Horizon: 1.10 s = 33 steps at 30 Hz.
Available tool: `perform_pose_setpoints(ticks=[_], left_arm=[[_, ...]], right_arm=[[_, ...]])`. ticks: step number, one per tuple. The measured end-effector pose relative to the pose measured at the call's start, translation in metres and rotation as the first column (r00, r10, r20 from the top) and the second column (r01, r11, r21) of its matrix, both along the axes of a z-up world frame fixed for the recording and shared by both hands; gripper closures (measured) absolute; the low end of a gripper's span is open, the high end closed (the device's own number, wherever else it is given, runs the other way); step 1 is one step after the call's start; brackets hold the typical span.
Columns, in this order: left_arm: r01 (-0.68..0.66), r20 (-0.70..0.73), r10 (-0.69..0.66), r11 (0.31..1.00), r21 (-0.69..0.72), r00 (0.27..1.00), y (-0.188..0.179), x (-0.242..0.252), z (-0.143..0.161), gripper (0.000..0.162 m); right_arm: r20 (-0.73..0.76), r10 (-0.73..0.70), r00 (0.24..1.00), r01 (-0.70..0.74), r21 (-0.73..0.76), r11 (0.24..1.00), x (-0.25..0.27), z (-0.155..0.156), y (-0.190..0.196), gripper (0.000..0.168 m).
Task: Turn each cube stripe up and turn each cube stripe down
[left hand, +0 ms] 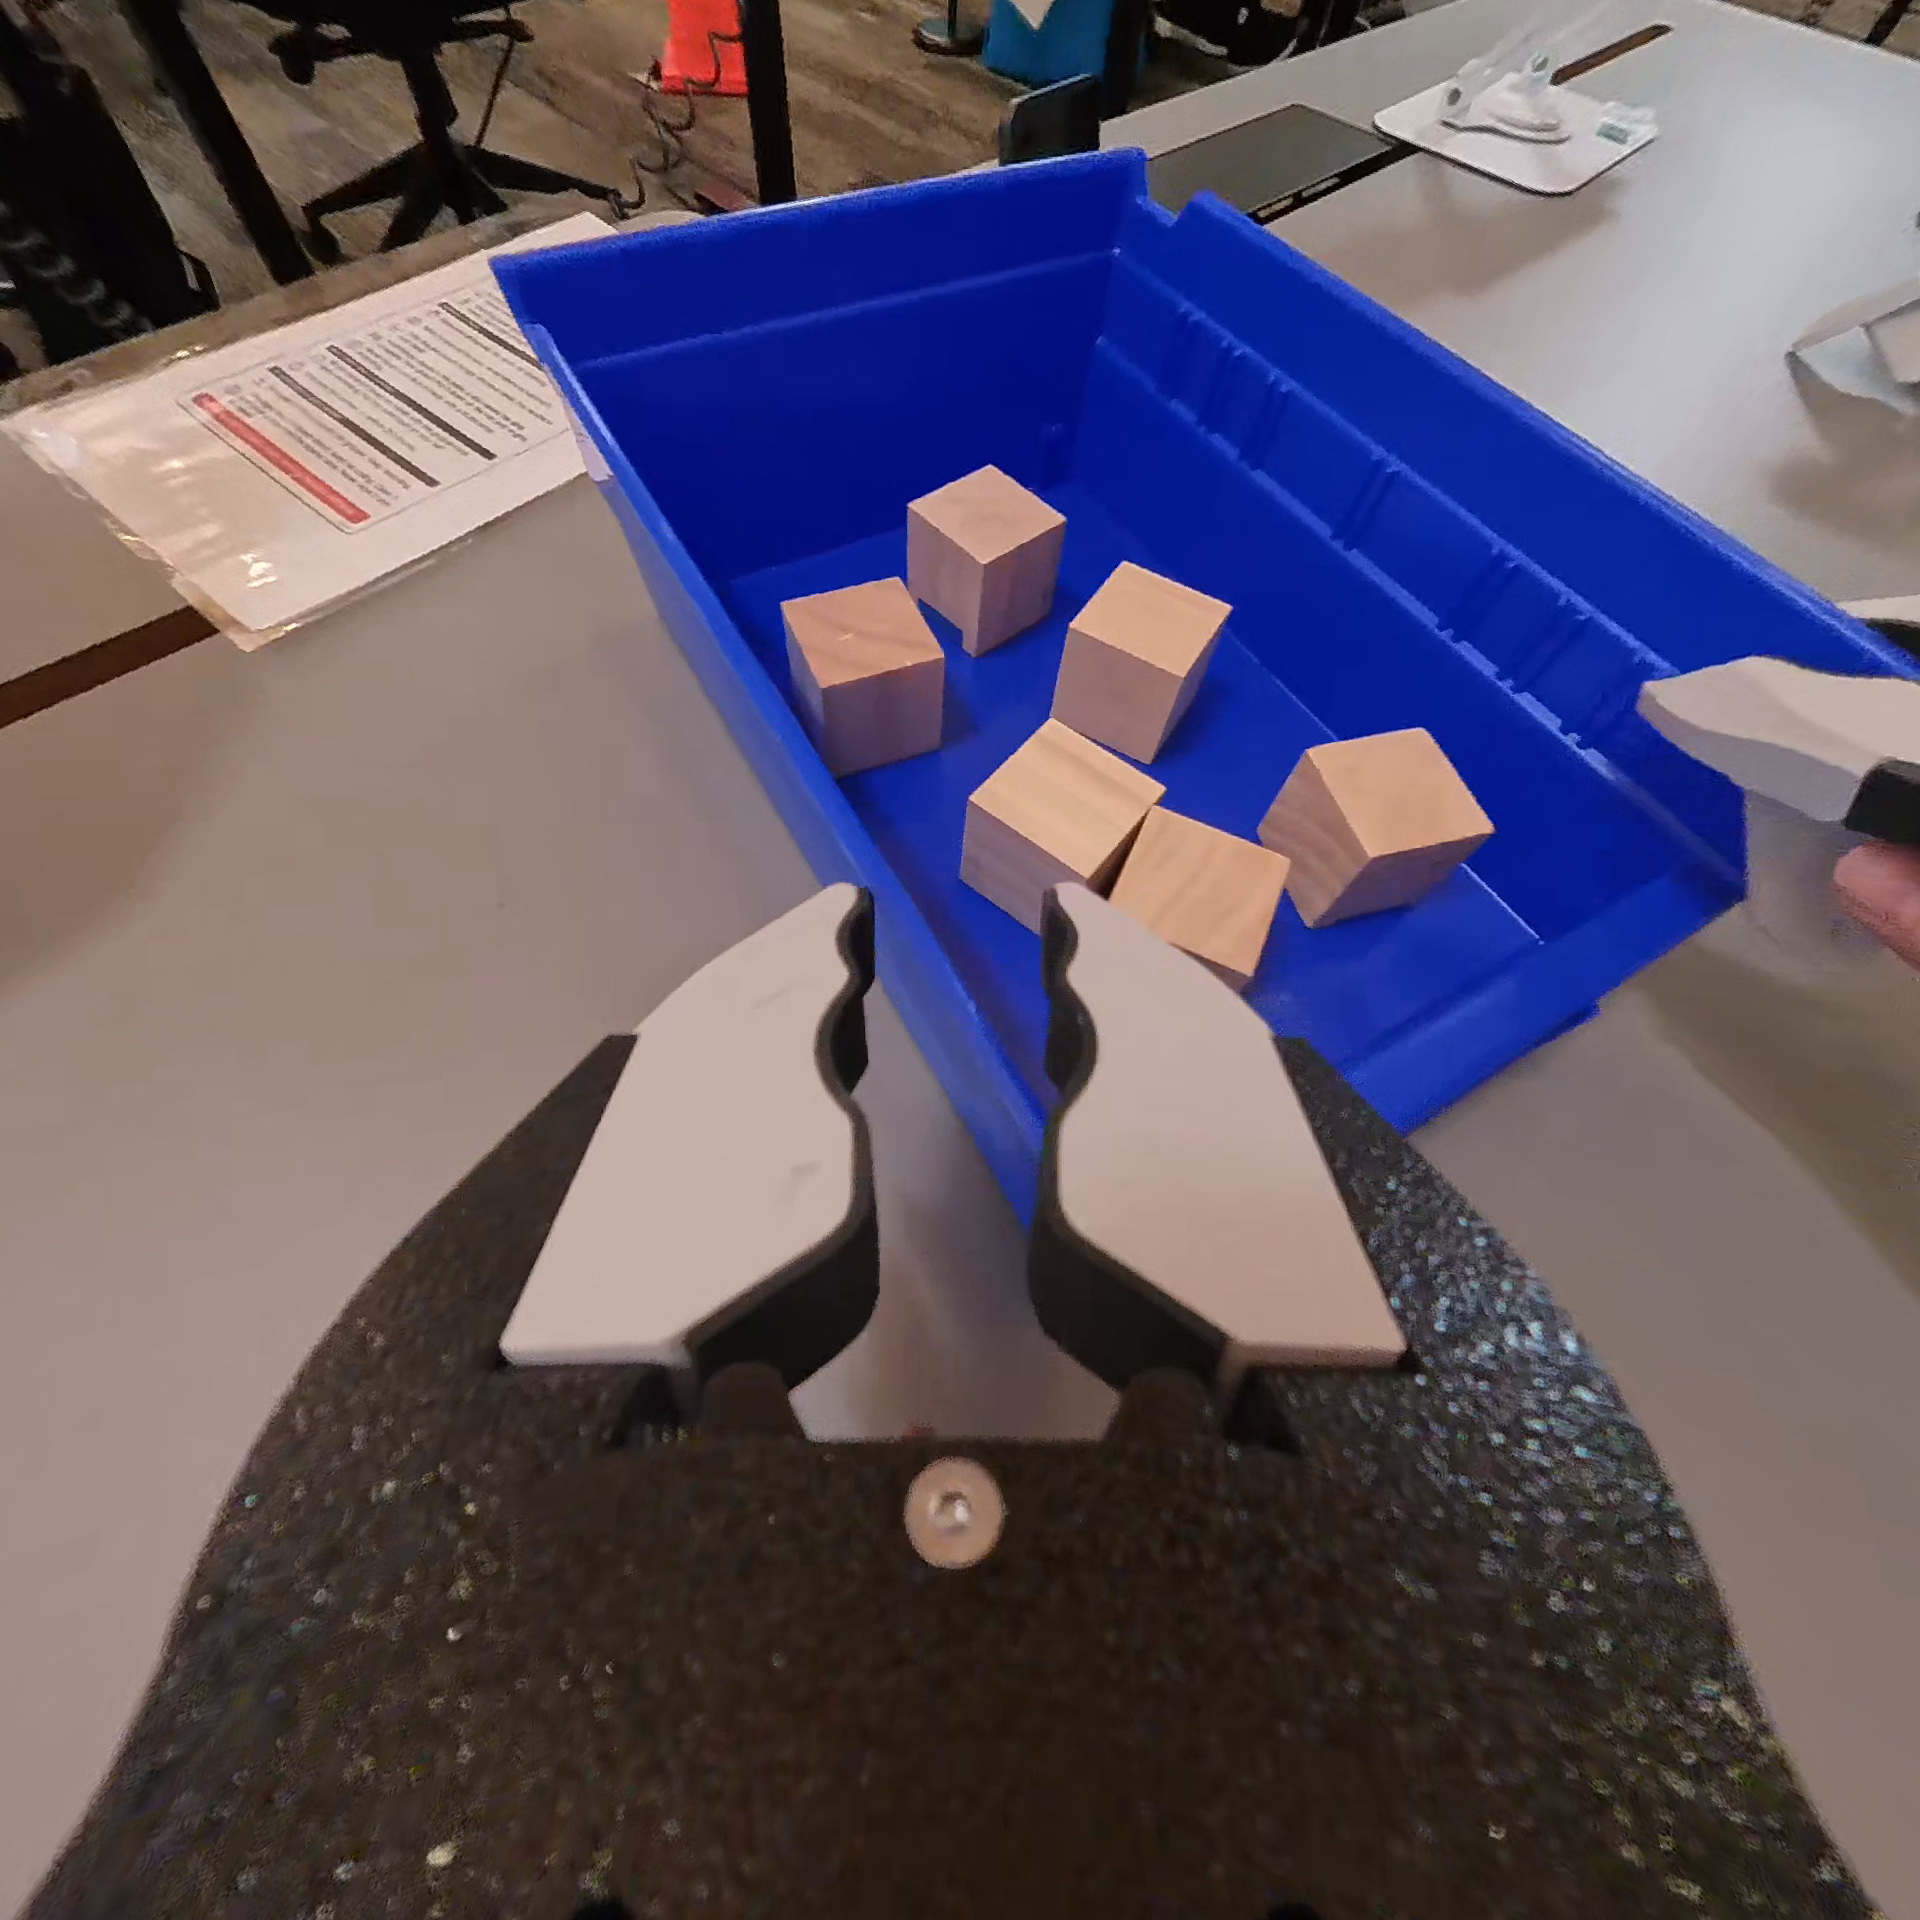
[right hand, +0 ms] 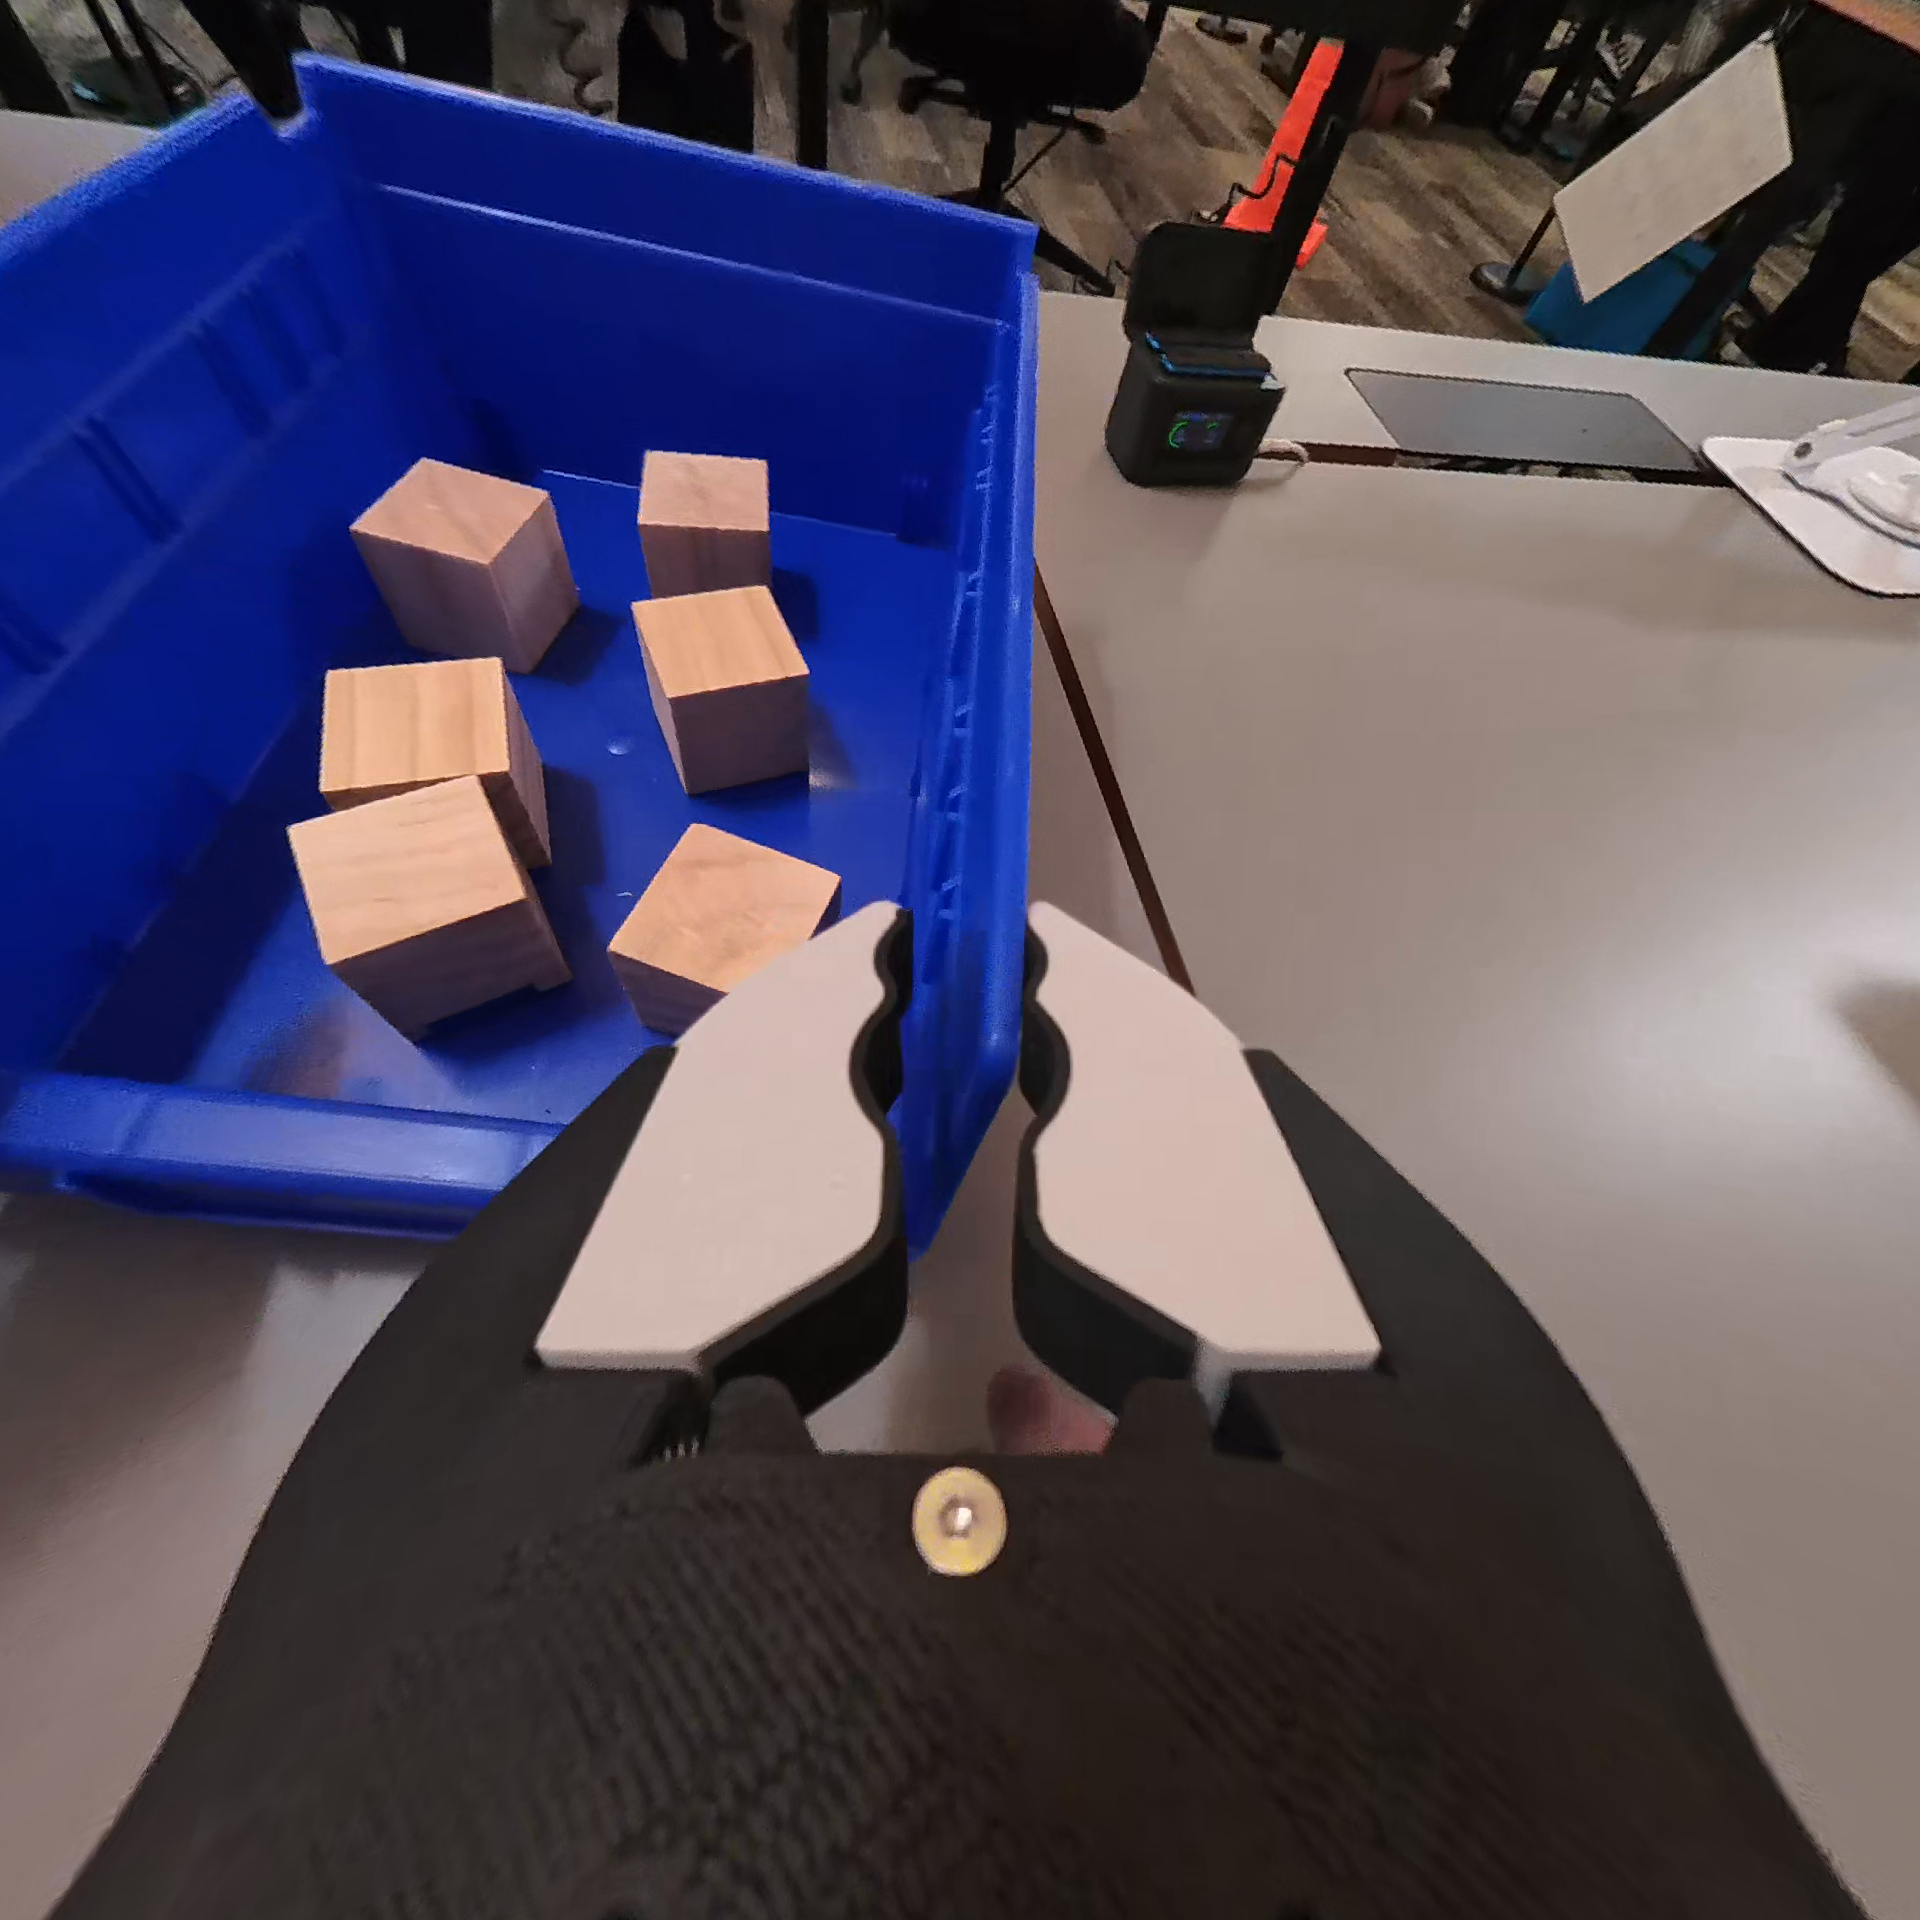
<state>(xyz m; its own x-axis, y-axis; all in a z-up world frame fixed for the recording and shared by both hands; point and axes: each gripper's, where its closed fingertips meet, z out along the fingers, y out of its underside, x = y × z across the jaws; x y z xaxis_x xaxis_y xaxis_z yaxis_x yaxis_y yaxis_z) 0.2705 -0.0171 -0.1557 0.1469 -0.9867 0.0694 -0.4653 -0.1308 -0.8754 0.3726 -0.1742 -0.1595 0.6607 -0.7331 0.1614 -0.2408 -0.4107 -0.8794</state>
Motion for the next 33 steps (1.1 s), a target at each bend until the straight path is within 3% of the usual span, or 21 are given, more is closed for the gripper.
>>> perform_pose_setpoints(ticks=[6, 16, 25, 33], left_arm=[[-0.069, -0.018, 0.068, 0.997, -0.035, 0.998, 0.012, -0.003, -0.001, 0.146], [-0.094, -0.054, 0.092, 0.995, -0.031, 0.994, 0.032, -0.046, -0.002, 0.155], [-0.082, -0.053, 0.08, 0.996, -0.028, 0.995, 0.057, -0.152, -0.002, 0.155], [-0.198, -0.038, 0.197, 0.98, -0.018, 0.98, 0.103, -0.279, -0.002, 0.154]], right_arm=[[-0.068, 0.044, 0.997, -0.041, 0.047, 0.998, -0.006, -0.001, 0.005, 0.165], [-0.043, 0.046, 0.998, -0.048, -0.037, 0.998, -0.058, -0.003, 0.016, 0.164], [0.021, 0.169, 0.985, -0.168, -0.016, 0.986, -0.167, -0.001, 0.042, 0.159], [0.051, 0.394, 0.918, -0.393, -0.013, 0.919, -0.277, -0.001, 0.101, 0.155]])
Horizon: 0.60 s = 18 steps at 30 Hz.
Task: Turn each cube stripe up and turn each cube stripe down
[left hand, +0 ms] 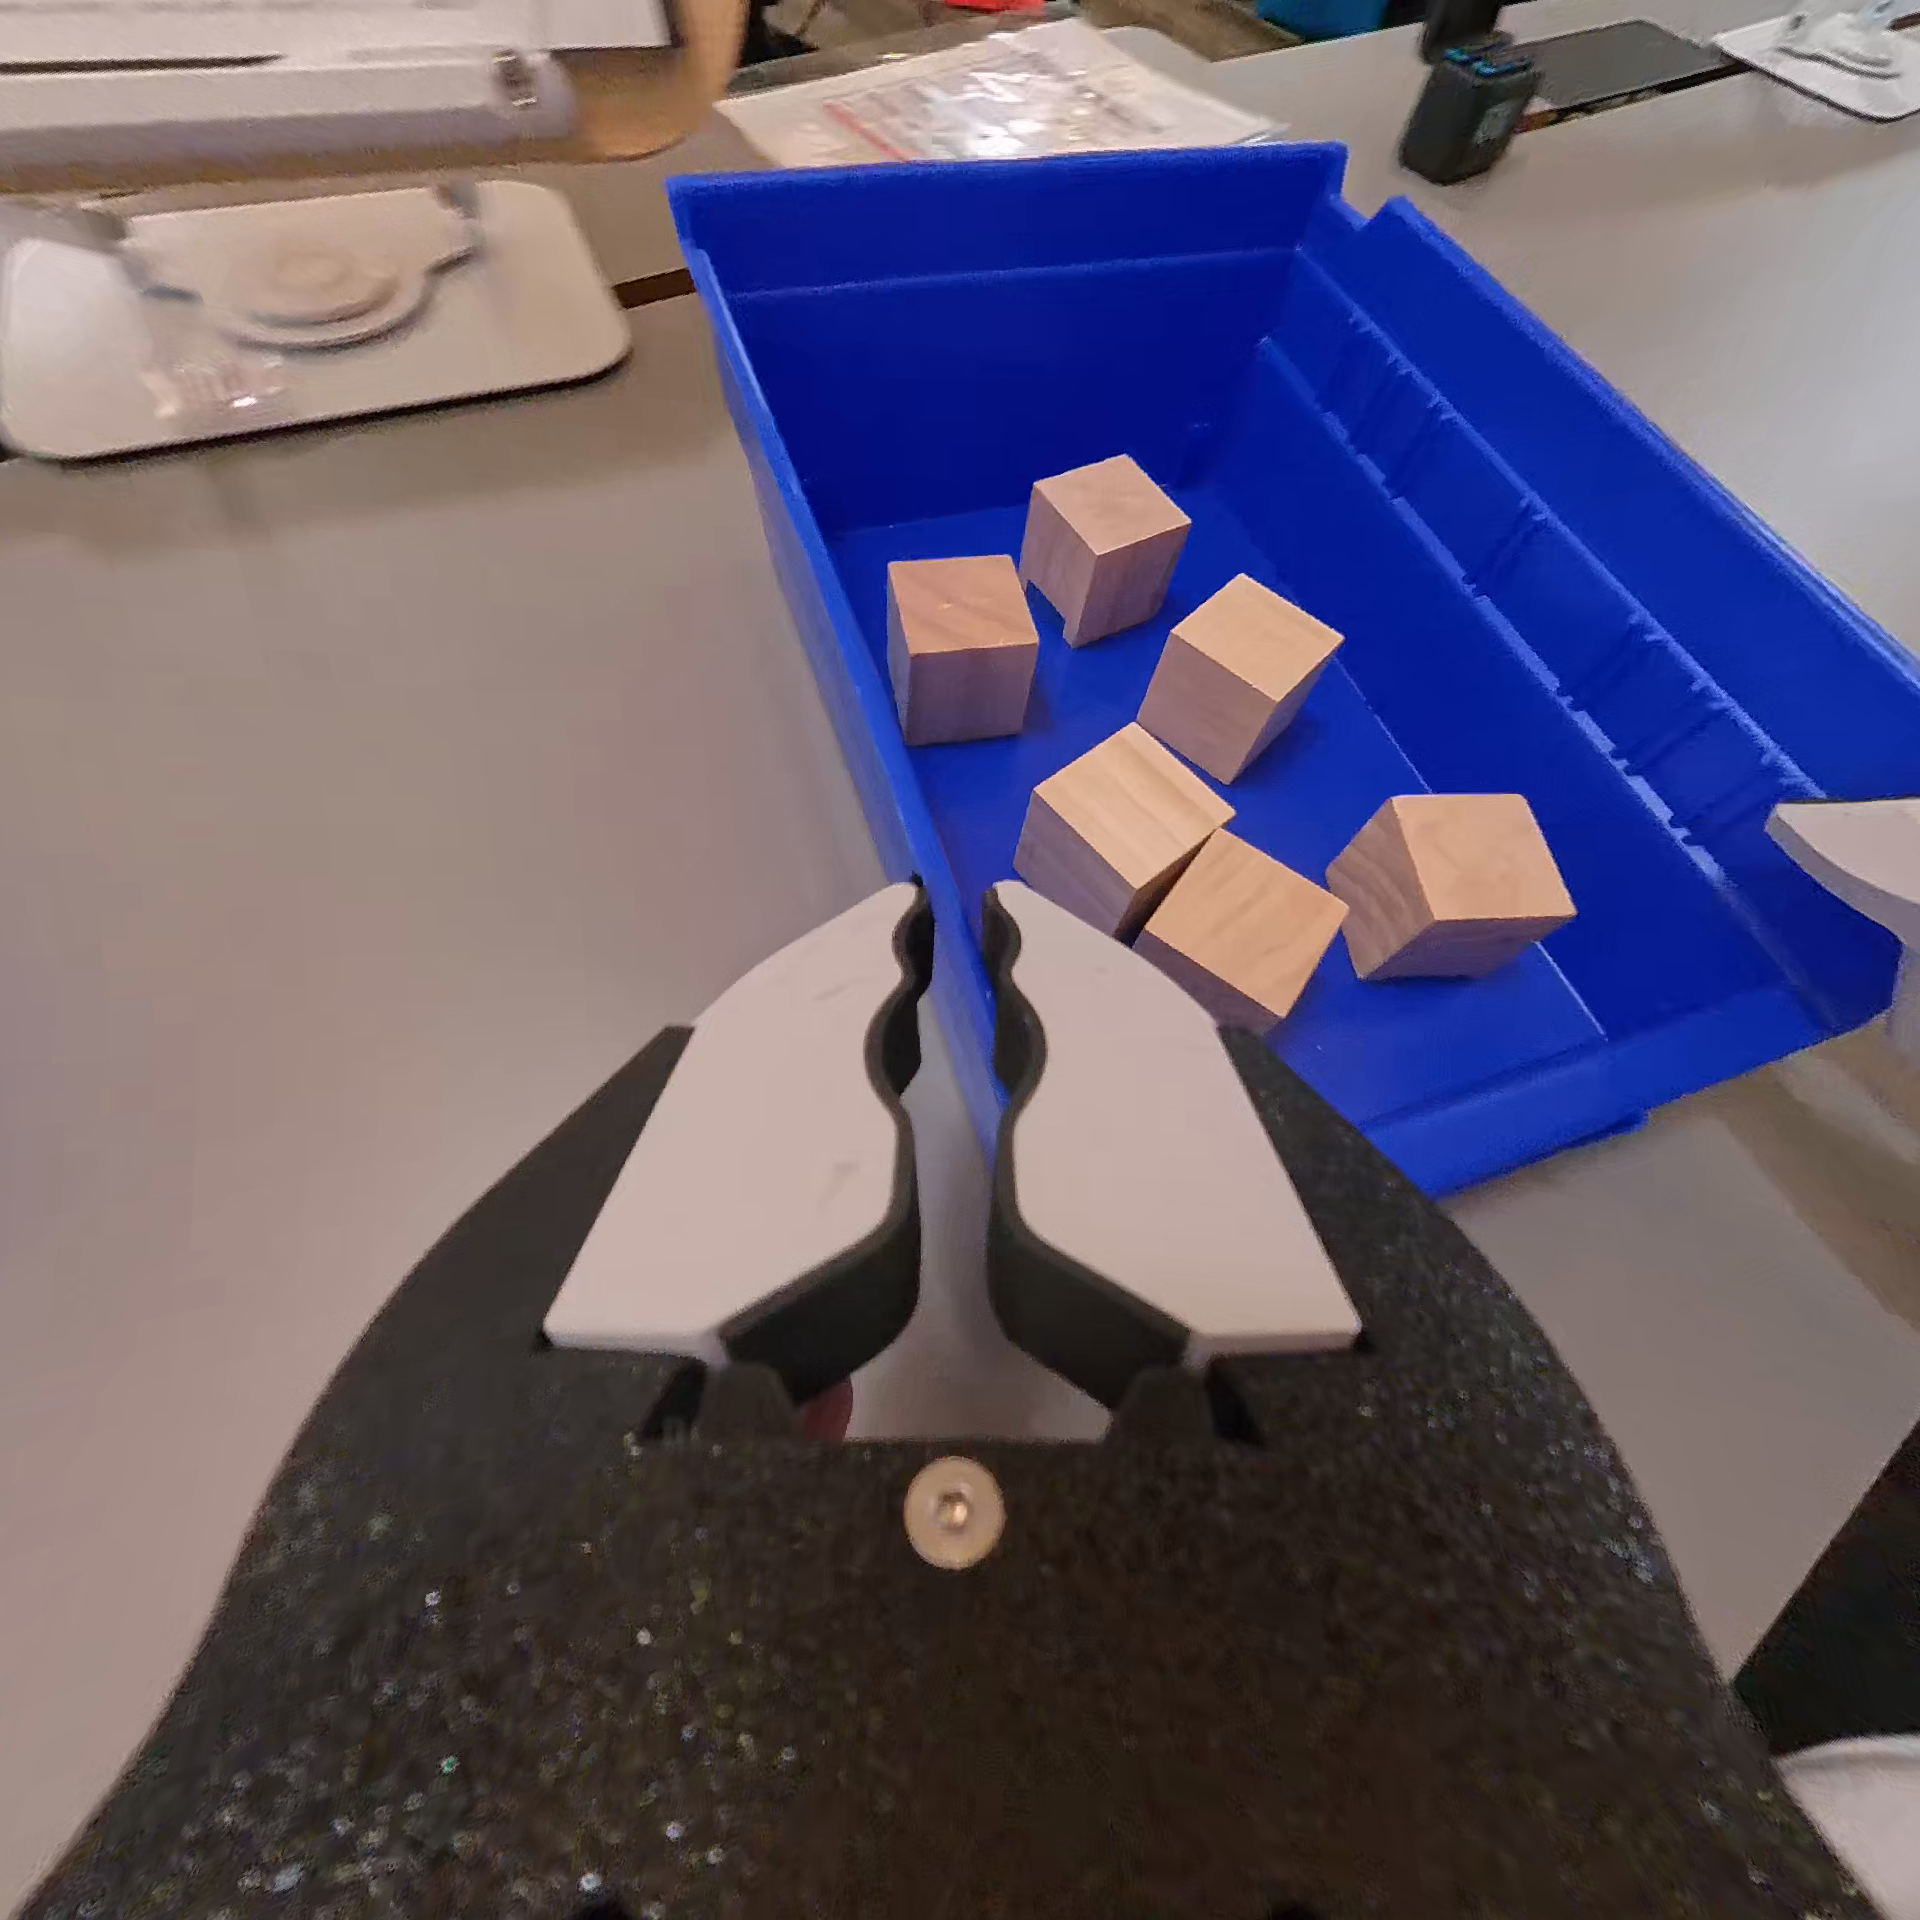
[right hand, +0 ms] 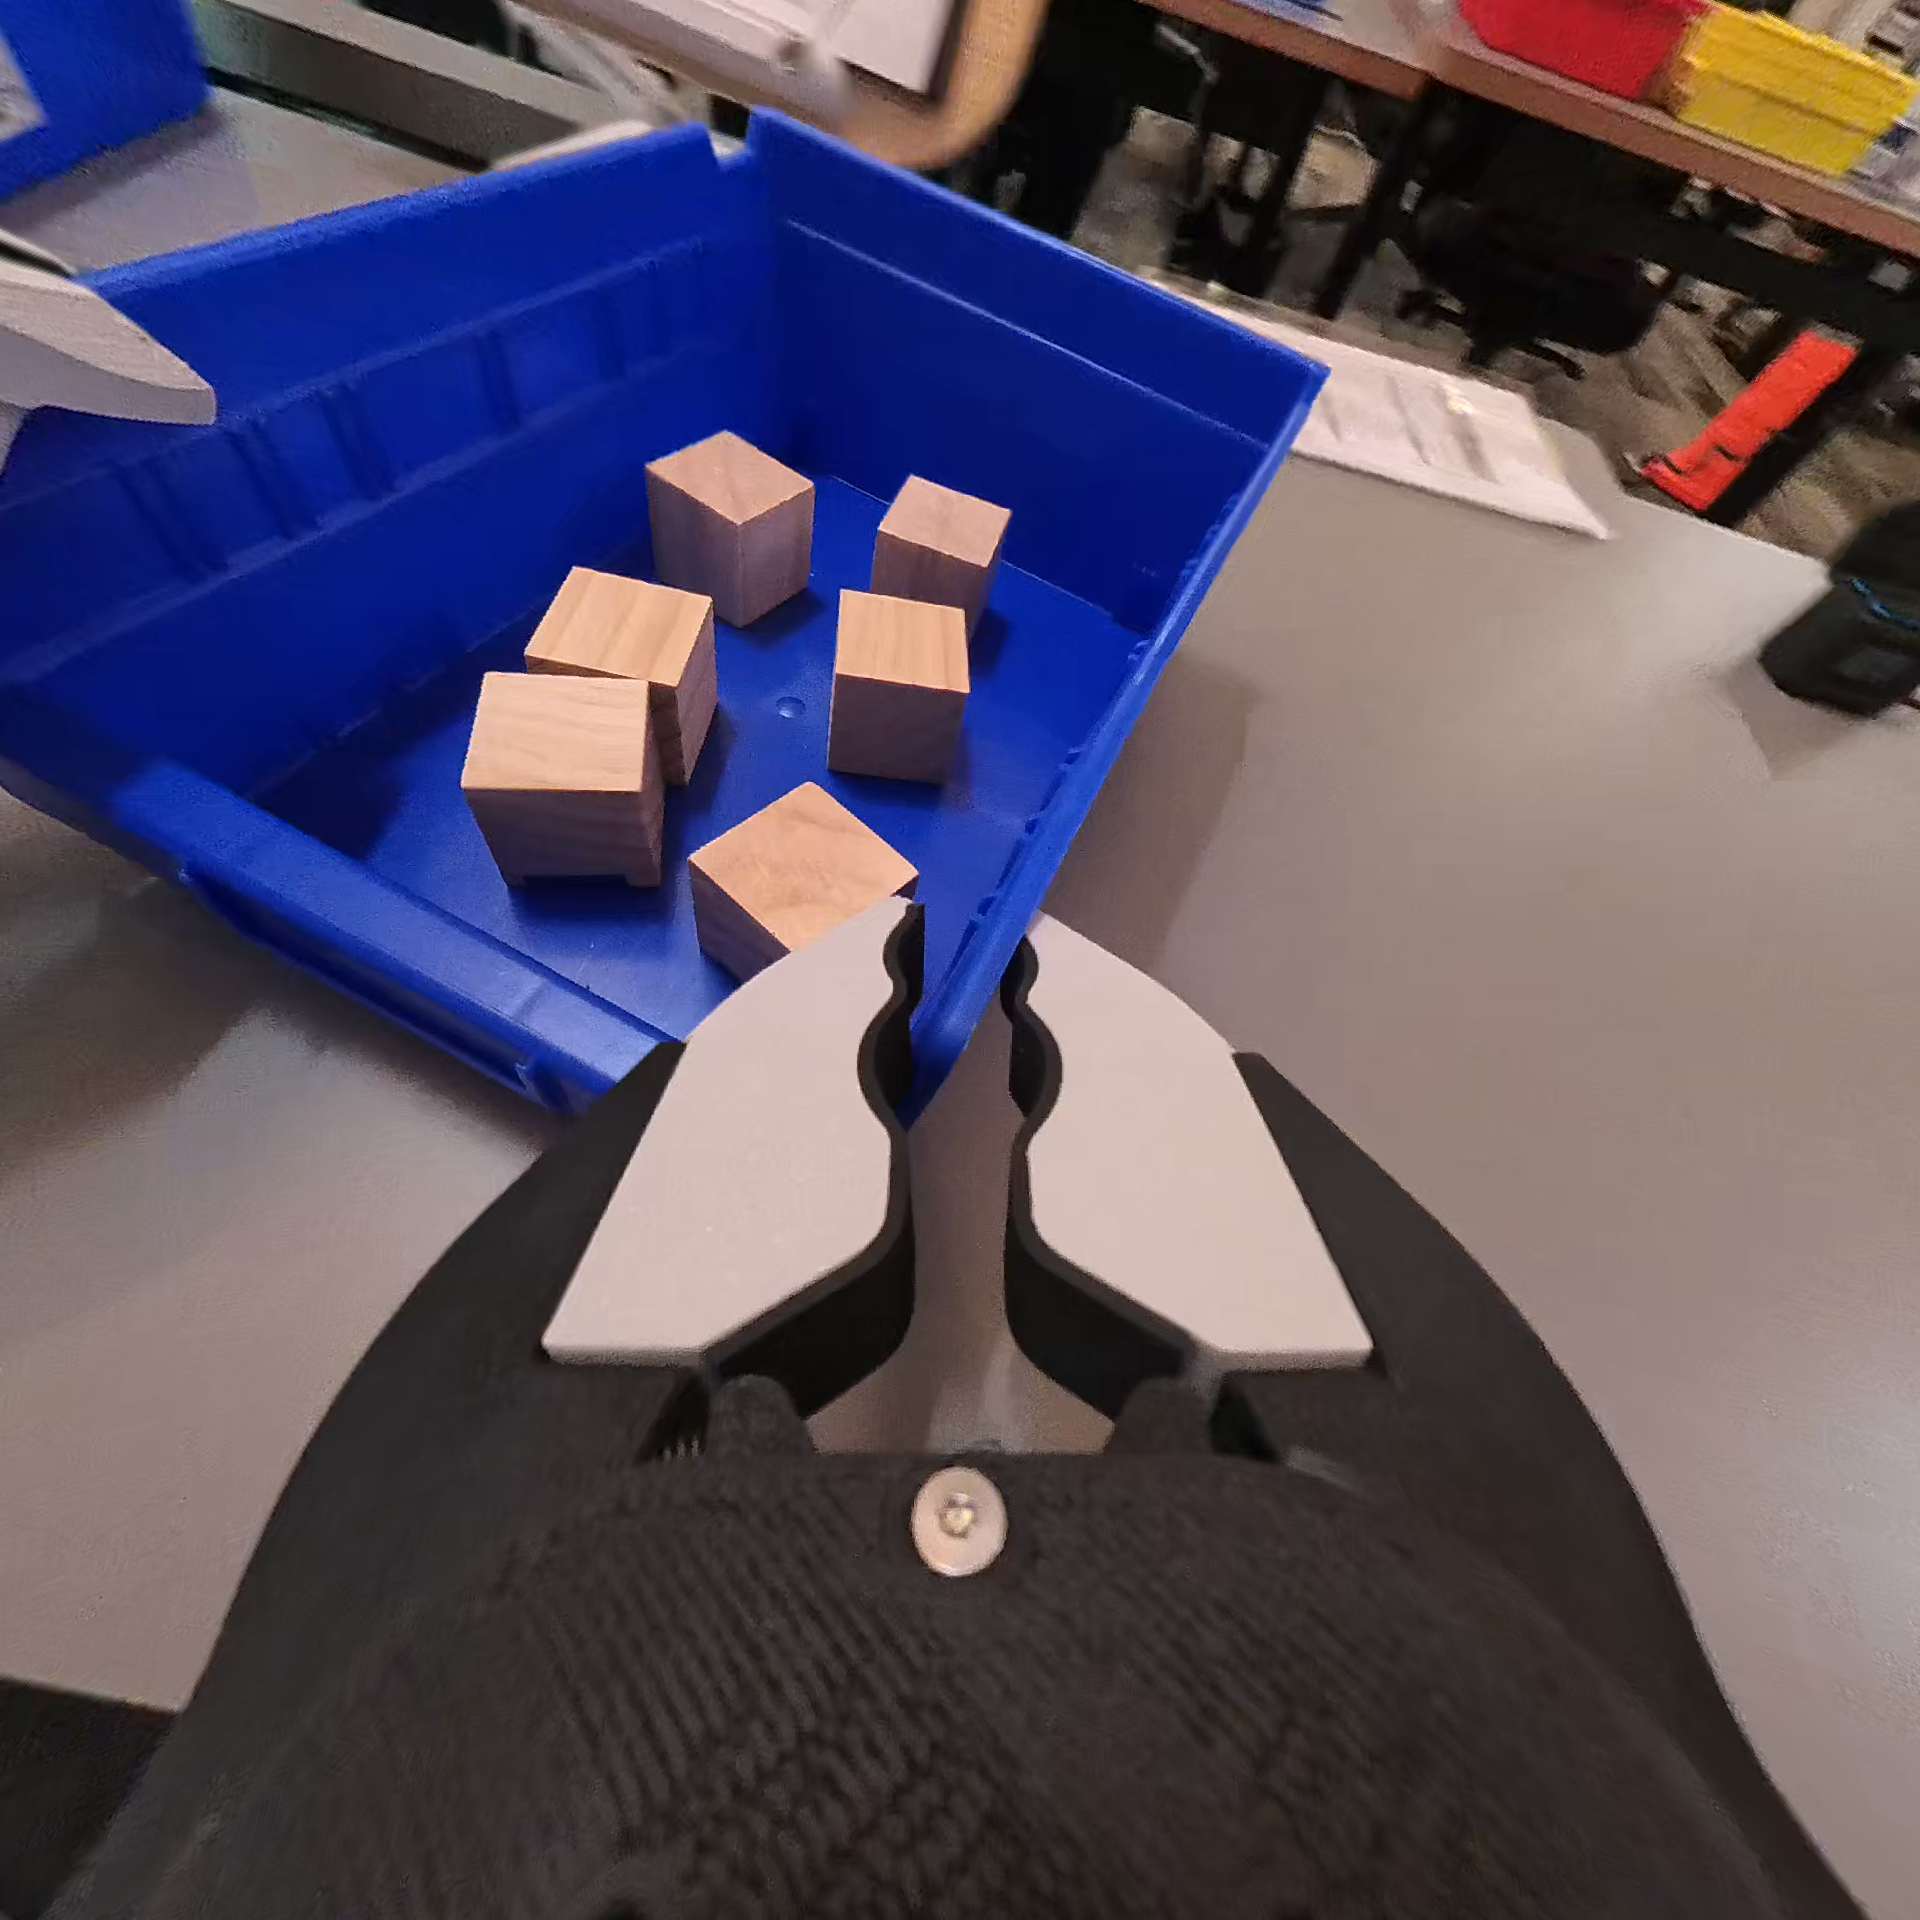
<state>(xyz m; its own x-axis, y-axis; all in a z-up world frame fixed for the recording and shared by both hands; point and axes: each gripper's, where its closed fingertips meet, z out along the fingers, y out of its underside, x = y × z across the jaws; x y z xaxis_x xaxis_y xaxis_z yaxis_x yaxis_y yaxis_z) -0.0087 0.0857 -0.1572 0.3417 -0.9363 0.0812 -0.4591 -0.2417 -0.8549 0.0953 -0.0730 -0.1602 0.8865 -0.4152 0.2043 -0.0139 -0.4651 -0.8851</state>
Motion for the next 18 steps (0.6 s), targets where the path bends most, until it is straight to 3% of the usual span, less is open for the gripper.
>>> perform_pose_setpoints(ticks=[11, 18], left_arm=[[-0.227, 0.014, 0.227, 0.974, -0.015, 0.974, 0.095, -0.116, 0.0, 0.154], [-0.259, 0.038, 0.26, 0.966, -0.021, 0.965, 0.12, -0.14, 0.0, 0.154]], right_arm=[[-0.005, 0.243, 0.97, -0.243, 0.001, 0.97, -0.088, -0.001, 0.12, 0.153], [-0.003, 0.292, 0.957, -0.292, -0.004, 0.957, -0.11, -0.001, 0.148, 0.152]])
